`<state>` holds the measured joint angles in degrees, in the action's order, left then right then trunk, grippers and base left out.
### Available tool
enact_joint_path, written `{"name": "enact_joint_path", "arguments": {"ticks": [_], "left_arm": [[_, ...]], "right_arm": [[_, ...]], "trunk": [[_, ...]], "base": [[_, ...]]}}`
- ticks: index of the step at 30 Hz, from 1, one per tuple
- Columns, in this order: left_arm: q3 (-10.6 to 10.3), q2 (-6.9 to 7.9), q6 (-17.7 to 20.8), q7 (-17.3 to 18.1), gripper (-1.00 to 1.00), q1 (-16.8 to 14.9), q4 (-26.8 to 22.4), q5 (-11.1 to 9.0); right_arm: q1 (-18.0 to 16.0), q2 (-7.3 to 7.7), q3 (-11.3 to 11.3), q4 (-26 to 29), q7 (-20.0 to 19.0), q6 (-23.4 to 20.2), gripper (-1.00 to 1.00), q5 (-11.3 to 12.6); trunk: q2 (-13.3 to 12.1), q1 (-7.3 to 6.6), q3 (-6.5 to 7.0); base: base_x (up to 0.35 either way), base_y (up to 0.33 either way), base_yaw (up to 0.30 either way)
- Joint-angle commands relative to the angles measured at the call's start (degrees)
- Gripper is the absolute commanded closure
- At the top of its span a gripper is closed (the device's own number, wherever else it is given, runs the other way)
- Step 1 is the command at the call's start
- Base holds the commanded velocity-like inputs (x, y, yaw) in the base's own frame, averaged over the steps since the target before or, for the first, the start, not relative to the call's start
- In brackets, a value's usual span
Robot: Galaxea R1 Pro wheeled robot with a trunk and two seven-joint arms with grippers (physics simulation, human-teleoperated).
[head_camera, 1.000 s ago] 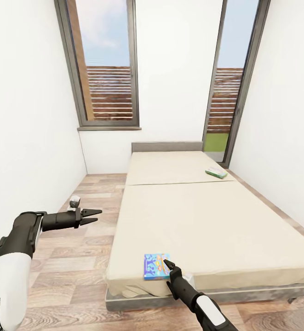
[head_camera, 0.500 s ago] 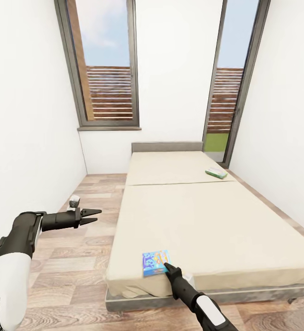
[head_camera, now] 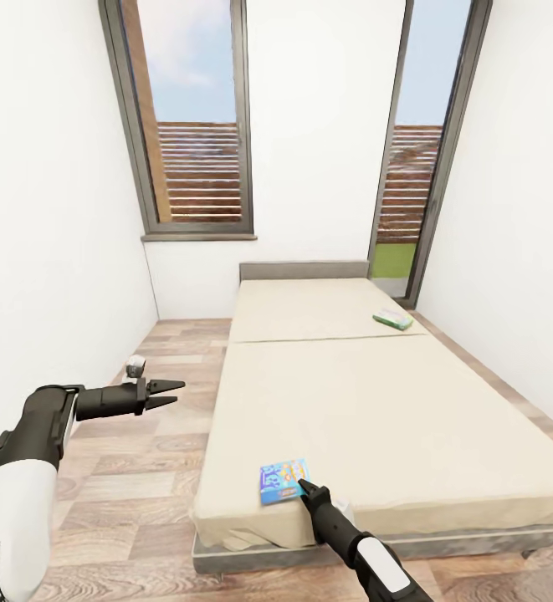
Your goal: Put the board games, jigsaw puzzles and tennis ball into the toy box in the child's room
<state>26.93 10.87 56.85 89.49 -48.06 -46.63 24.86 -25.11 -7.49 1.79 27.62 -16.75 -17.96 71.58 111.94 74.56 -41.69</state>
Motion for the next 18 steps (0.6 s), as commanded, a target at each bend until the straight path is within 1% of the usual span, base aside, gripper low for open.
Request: {"name": "enact_joint_path", "arguments": {"ticks": [1, 7, 11, 13, 14, 15, 16, 18], "left_arm": [[0.14, -0.04, 0.59, 0.51, -1.00, -0.05, -0.05, 0.62], [0.14, -0.14, 0.54, 0.51, -1.00, -0.04, -0.04, 0.63], [0.14, -0.09, 0.54, 0.51, -1.00, -0.06, -0.04, 0.68], [0.14, -0.07, 0.50, 0.51, -1.00, -0.08, -0.04, 0.70], [0.14, -0.05, 0.47, 0.51, -1.00, -0.06, -0.04, 0.70], [0.13, -0.02, 0.43, 0.51, -1.00, -0.04, -0.04, 0.71], [0.09, 0.05, 0.40, 0.51, -1.00, -0.06, -0.04, 0.71], [0.07, 0.06, 0.33, 0.51, -1.00, -0.04, -0.04, 0.71]], "right_arm": [[-0.03, 0.02, 0.14, -0.02, -0.03, -0.10, 1.00, 0.49], [-0.06, 0.01, 0.19, 0.46, -0.11, 0.10, 1.00, 0.33], [-0.44, 0.67, 0.33, 1.82, -0.22, -0.36, 1.00, 0.30], [-1.69, 1.00, 0.50, 3.81, -0.18, -1.04, 1.00, 0.21], [-2.71, 1.38, 0.61, 4.58, -0.18, -2.30, 1.00, -0.22], [-3.63, 1.85, 0.80, 5.08, -0.16, -3.83, 1.00, -0.92], [-4.95, 3.08, 1.25, 5.52, -0.11, -7.04, 1.00, -3.11], [-6.24, 5.49, 1.53, 5.83, -0.41, -11.19, 1.00, -7.60]], "trunk": [[-0.39, -0.23, 0.13], [-2.80, -1.55, 1.20], [-4.40, -2.43, 1.92], [-5.20, -2.87, 2.28], [-5.60, -3.09, 2.46], [-6.01, -3.31, 2.64], [-6.41, -3.53, 2.82], [-7.21, -3.97, 3.18]], "base": [[0.000, 0.000, 0.000], [0.000, 0.000, 0.000], [0.000, 0.000, 0.000], [0.000, 0.000, 0.000], [0.000, 0.000, 0.000], [0.000, 0.000, 0.000], [0.000, 0.000, 0.000], [0.000, 0.000, 0.000]]}}
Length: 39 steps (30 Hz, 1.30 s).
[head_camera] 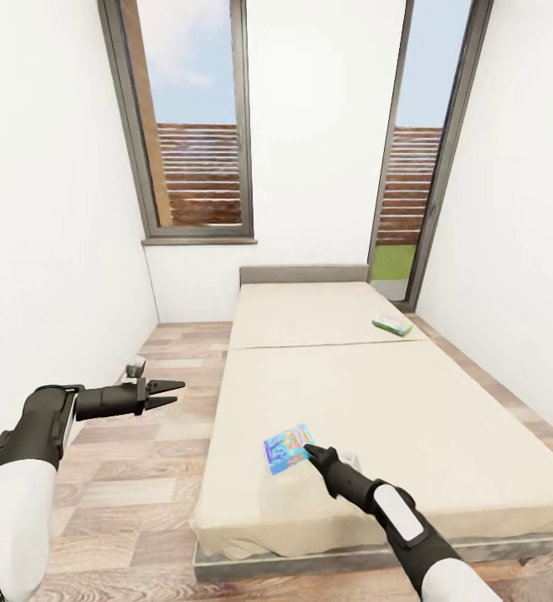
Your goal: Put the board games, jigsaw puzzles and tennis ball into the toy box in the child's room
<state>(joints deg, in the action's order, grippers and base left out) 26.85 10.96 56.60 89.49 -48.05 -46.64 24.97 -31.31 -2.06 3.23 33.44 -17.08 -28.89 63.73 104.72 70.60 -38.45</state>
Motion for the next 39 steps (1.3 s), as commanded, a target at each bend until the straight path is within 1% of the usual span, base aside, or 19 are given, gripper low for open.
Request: {"name": "enact_joint_path", "arguments": {"ticks": [1, 2, 3, 4, 5, 6, 9, 14, 18, 19, 21, 22, 23, 25, 29, 39], "left_arm": [[0.14, -0.05, 0.56, 0.51, -1.00, -0.06, -0.03, 0.61], [0.13, -0.07, 0.55, 0.51, -1.00, -0.06, -0.03, 0.64], [0.13, -0.10, 0.54, 0.51, -1.00, -0.05, -0.03, 0.69], [0.13, -0.13, 0.52, 0.51, -1.00, -0.04, -0.03, 0.71], [0.13, -0.17, 0.49, 0.51, -1.00, -0.04, -0.03, 0.77], [0.13, -0.21, 0.46, 0.51, -1.00, -0.03, -0.03, 0.84], [0.13, -0.32, 0.39, 0.51, -1.00, -0.05, -0.03, 0.97], [0.13, -0.46, 0.36, 0.51, -1.00, -0.04, -0.03, 1.10], [0.13, -0.50, 0.36, 0.51, -1.00, -0.03, -0.03, 1.13], [0.13, -0.50, 0.36, 0.51, -1.00, -0.04, -0.03, 1.13], [0.13, -0.50, 0.35, 0.51, -1.00, -0.04, -0.03, 1.14], [0.13, -0.50, 0.34, 0.51, -1.00, -0.04, -0.03, 1.14], [0.13, -0.50, 0.35, 0.51, -1.00, -0.03, -0.03, 1.14], [0.13, -0.50, 0.35, 0.51, -1.00, -0.03, -0.03, 1.14], [0.13, -0.49, 0.35, 0.51, -1.00, -0.06, -0.03, 1.14], [0.04, -0.42, 0.34, 0.51, -1.00, -0.05, -0.03, 1.14]], "right_arm": [[-0.40, 1.43, 0.10, 0.12, -0.36, -1.69, 1.00, -1.68], [-0.63, 2.87, 0.11, 0.30, -0.83, -2.64, 1.00, -2.98], [-0.76, 4.18, 0.14, 0.74, -1.61, -3.27, 1.00, -3.79], [-0.80, 4.76, 0.19, 1.06, -2.11, -3.50, 1.00, -4.09], [-0.85, 5.70, 0.26, 1.75, -3.27, -3.86, 1.00, -4.56], [-0.89, 6.37, 0.35, 2.35, -4.41, -4.10, 1.00, -4.96], [-0.85, 7.19, 0.49, 3.17, -6.78, -4.37, 1.00, -5.53], [-0.68, 7.69, 0.76, 4.33, -10.70, -4.41, 1.00, -6.04], [-0.69, 8.37, 2.33, 5.71, -12.70, -4.61, 1.00, -6.10], [-0.65, 8.76, 2.86, 5.86, -13.71, -5.04, 1.00, -6.11], [-0.40, 9.43, 3.62, 6.24, -17.15, -5.72, 1.00, -6.15], [-0.33, 9.50, 3.69, 6.43, -17.99, -5.76, 1.00, -6.17], [-0.16, 9.64, 3.83, 7.00, -20.15, -5.71, 1.00, -6.21], [-0.06, 9.71, 3.92, 7.46, -21.64, -5.59, 1.00, -6.21], [0.00, 9.71, 3.96, 7.67, -22.33, -5.50, 1.00, -6.23], [0.02, 9.70, 3.83, 7.66, -22.48, -5.30, 1.00, -6.23]], "trunk": [[-0.39, -0.23, 0.13], [-0.79, -0.45, 0.31], [-1.19, -0.67, 0.49], [-1.59, -0.89, 0.66], [-1.99, -1.11, 0.84], [-2.39, -1.33, 1.02], [-3.60, -1.99, 1.56], [-5.60, -3.09, 2.46], [-7.21, -3.97, 3.18], [-7.61, -4.19, 3.36], [-8.41, -4.63, 3.72], [-8.81, -4.85, 3.90], [-9.21, -5.06, 4.08], [-10.01, -5.50, 4.43], [-11.62, -6.38, 5.15], [-15.63, -8.58, 6.95]], "base": [[0.000, 0.000, 0.000], [0.000, 0.000, 0.000], [0.000, 0.000, 0.000], [0.000, 0.000, 0.000], [0.000, 0.000, 0.000], [0.000, 0.000, 0.000], [0.000, 0.000, 0.000], [0.000, 0.000, 0.000], [0.000, 0.000, 0.000], [0.000, 0.000, 0.000], [0.000, 0.000, 0.000], [0.000, 0.000, 0.000], [0.000, 0.000, 0.000], [0.000, 0.000, 0.000], [0.000, 0.000, 0.000], [0.000, 0.000, 0.000]]}}
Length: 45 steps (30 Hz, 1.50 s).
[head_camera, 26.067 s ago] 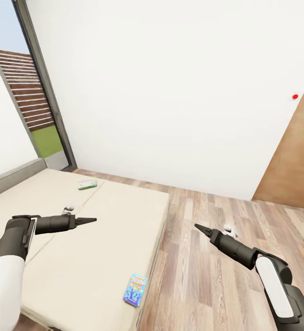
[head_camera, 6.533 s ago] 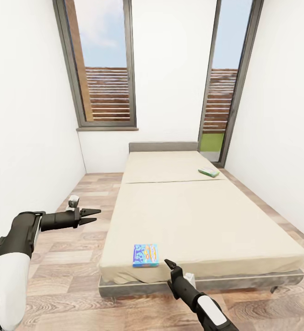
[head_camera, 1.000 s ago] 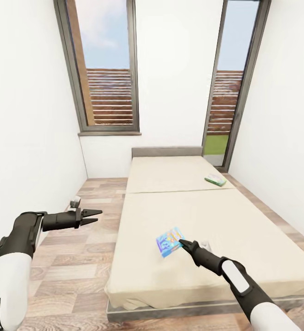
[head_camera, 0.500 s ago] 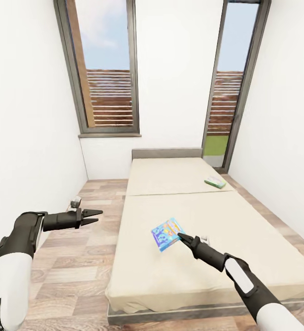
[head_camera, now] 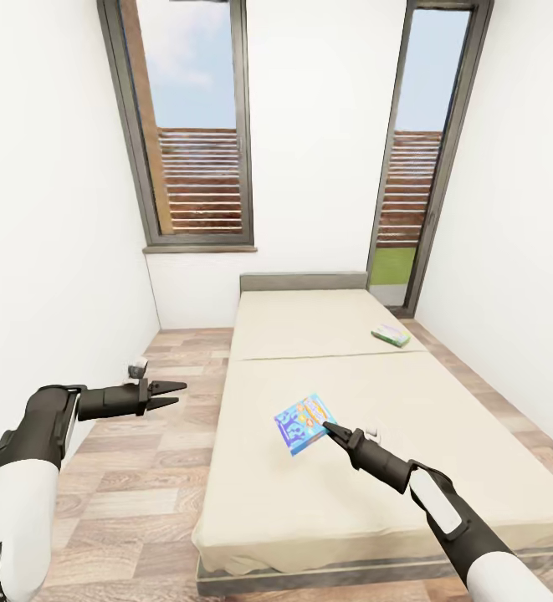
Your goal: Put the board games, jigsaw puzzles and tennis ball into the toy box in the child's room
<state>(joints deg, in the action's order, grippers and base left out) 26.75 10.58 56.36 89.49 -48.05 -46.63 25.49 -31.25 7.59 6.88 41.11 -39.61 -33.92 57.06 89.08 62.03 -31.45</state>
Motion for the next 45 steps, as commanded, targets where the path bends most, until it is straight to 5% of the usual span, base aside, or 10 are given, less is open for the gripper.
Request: {"name": "enact_joint_path", "arguments": {"ticks": [1, 11, 14, 18, 30, 45], "left_arm": [[0.14, -0.03, 0.57, 0.51, -1.00, -0.05, -0.04, 0.61], [0.06, -0.09, 0.53, 0.51, -1.00, -0.03, 0.08, 0.95], [-2.36, -0.13, 0.66, -1.55, -1.00, -0.05, 0.18, 1.11], [-5.35, -0.43, 0.81, -6.73, -1.00, -0.07, 0.21, 1.09], [-6.40, -0.64, 0.78, -17.44, -1.00, -0.06, 0.22, 0.97], [-6.45, -0.65, 0.77, -18.74, -1.00, -0.05, 0.22, 0.87]], "right_arm": [[-0.04, 0.06, 0.17, -0.02, 0.07, -0.27, 1.00, 0.44], [-0.06, 0.17, 0.23, -0.03, 2.38, -0.24, 1.00, 0.36], [-0.11, 0.14, 0.16, 0.07, 7.88, -0.36, 1.00, 0.45], [-0.12, 0.05, 0.21, 0.10, 10.66, -0.49, 1.00, 0.49], [-0.05, 0.31, 0.13, 0.11, 10.87, -0.28, 1.00, 0.51], [-0.07, 0.29, 0.22, 0.11, 10.78, 1.27, 1.00, 0.51]], "trunk": [[-0.38, -0.23, 0.12], [-4.39, -2.43, 1.92], [-5.60, -3.08, 2.46], [-7.20, -3.96, 3.18], [-12.01, -6.60, 5.33], [-18.03, -9.89, 8.02]], "base": [[0.000, 0.000, 0.000], [0.000, 0.000, 0.000], [0.000, 0.000, 0.000], [0.000, 0.000, 0.000], [0.000, 0.000, 0.000], [0.000, 0.000, 0.000]]}}
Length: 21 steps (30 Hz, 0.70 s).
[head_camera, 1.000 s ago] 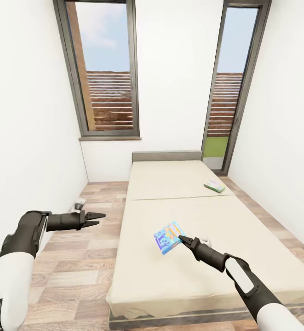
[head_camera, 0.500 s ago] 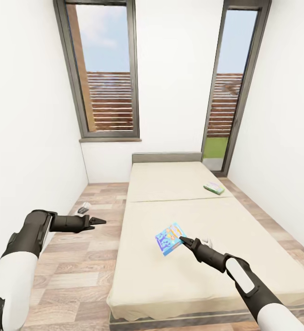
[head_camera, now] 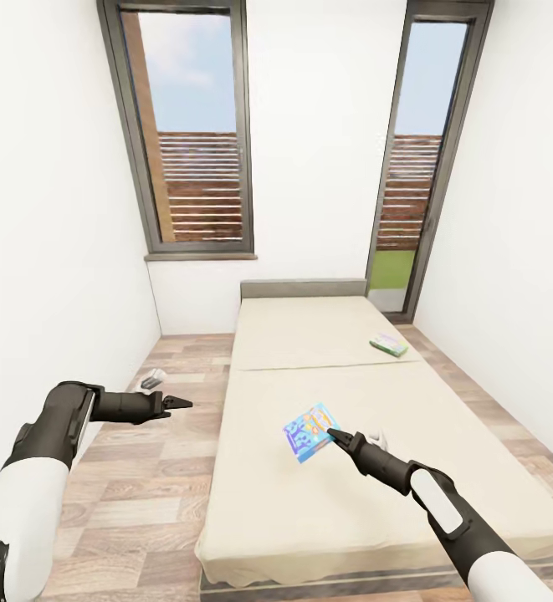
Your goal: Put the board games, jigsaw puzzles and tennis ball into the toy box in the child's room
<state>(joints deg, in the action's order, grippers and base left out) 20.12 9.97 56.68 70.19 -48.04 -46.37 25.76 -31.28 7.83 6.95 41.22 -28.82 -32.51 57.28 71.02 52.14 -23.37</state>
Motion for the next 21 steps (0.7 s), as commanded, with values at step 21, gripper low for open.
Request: {"name": "enact_joint_path", "arguments": {"ticks": [21], "left_arm": [[0.19, -0.04, 0.44, 0.56, -1.00, -0.07, -0.04, 0.53]], "right_arm": [[-0.06, 0.00, 0.10, 0.00, 0.01, -0.08, 1.00, 0.29]], "trunk": [[-8.40, -4.62, 3.71]], "base": [[0.000, 0.000, 0.000]]}}
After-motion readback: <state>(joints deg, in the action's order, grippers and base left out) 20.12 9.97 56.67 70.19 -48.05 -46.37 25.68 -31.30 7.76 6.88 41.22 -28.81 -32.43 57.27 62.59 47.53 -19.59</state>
